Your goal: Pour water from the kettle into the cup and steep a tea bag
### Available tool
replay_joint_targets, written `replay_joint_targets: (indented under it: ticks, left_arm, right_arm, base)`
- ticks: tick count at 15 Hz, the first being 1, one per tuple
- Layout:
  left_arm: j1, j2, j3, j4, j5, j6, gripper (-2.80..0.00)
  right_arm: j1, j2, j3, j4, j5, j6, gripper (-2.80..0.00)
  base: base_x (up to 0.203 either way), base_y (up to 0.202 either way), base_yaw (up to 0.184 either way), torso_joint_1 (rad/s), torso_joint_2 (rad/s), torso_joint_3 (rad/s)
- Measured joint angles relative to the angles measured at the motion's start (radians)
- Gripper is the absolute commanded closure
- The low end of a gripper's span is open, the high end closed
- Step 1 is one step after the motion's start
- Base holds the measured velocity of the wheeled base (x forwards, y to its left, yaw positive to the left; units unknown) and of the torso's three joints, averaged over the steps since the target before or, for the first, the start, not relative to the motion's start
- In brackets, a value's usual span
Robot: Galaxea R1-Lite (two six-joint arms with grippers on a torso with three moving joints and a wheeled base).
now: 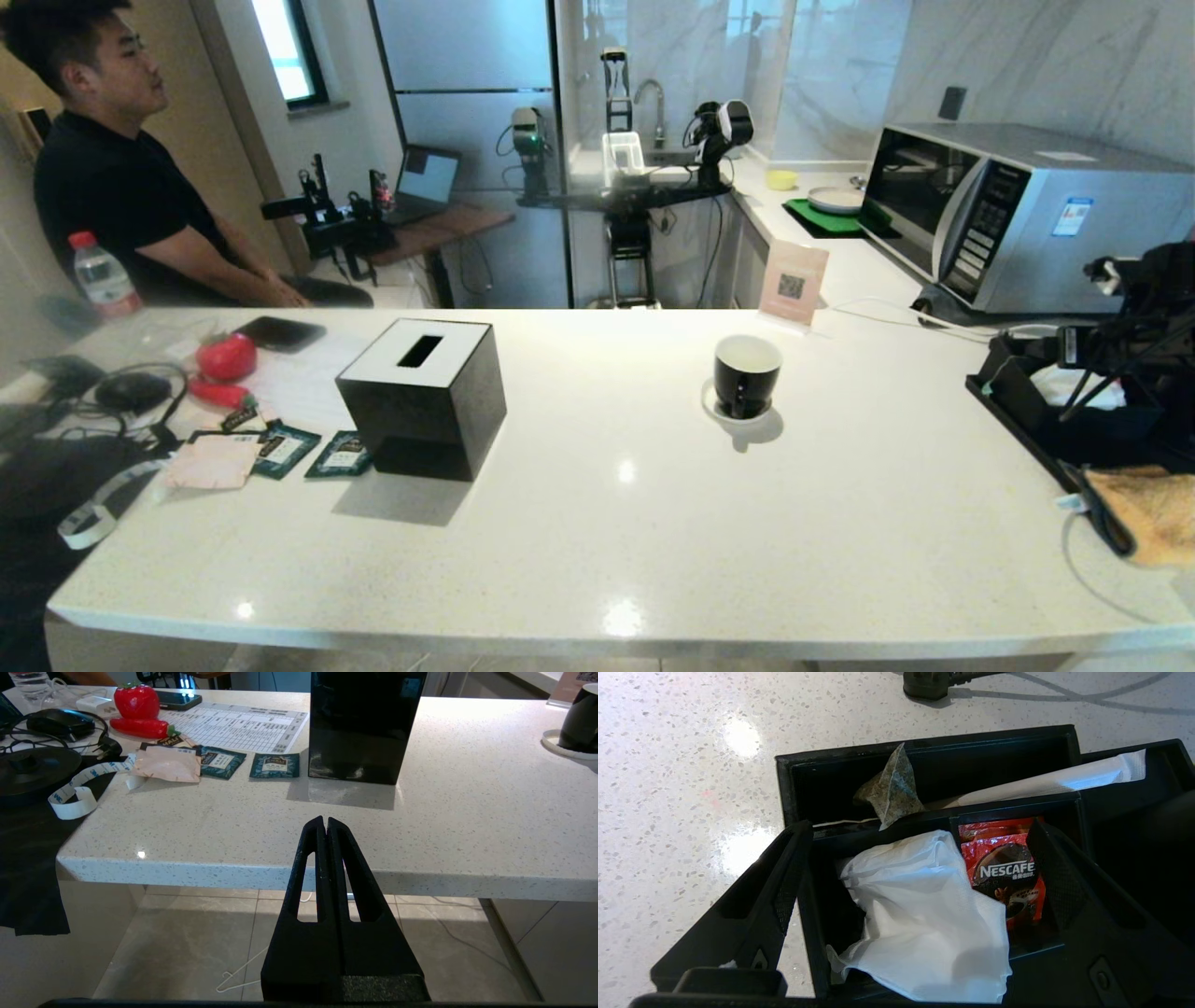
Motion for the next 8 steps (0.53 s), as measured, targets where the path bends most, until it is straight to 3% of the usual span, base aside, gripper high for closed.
replay_joint_targets:
  ticks: [8]
  left_arm:
    - [0.0,0.0,0.0,0.0,0.0,0.0,0.0]
  right_arm:
    - [-0.004,0.044,-0.044,-0.01,-0.004,-0.003,-2.8]
  base:
    - [0.0,0.0,0.0,0.0,0.0,0.0]
